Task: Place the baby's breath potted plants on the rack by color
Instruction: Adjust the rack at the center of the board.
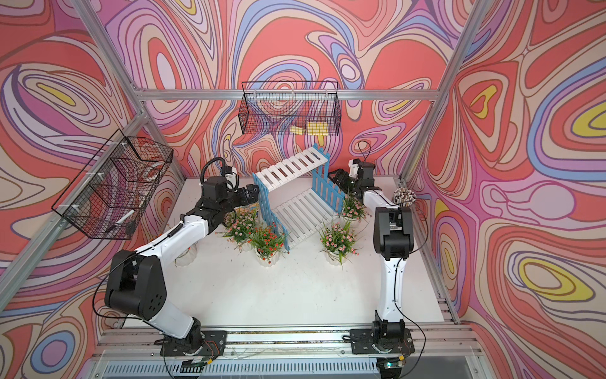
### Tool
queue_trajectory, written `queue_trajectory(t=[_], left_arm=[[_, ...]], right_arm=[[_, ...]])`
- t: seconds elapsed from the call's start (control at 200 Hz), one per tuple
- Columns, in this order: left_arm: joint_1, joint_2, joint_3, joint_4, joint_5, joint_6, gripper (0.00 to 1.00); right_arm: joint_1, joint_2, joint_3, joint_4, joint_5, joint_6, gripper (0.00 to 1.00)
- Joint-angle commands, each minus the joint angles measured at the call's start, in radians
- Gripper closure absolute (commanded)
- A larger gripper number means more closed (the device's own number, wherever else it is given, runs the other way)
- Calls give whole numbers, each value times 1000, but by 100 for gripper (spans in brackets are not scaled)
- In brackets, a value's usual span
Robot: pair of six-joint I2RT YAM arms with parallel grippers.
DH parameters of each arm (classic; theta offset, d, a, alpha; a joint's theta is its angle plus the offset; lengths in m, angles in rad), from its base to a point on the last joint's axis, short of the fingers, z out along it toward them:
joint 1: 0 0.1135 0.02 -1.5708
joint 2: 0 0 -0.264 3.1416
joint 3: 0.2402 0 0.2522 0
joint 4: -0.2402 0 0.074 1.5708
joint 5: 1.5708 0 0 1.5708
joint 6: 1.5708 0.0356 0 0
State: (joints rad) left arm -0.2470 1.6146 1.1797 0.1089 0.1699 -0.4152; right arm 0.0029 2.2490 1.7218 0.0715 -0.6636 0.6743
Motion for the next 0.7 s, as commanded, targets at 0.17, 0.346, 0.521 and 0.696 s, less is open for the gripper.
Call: queue_trajectory(t=[0.17,0.346,0.521,0.696], left_arm=[[-3,70,109,-29,-4,1,6],[-3,103,158,-51,-3,15,7],[-1,116,172,-53,-4,15,6],[2,114,166,-49,-3,15,6]], right_arm=[[22,-118,-82,21,-54,-50,19],[32,-137,-108,7,-65,-71,19],[51,-164,-124,-27,-69,-106,20],[67,-202,-137,-88,-54,-146,20]])
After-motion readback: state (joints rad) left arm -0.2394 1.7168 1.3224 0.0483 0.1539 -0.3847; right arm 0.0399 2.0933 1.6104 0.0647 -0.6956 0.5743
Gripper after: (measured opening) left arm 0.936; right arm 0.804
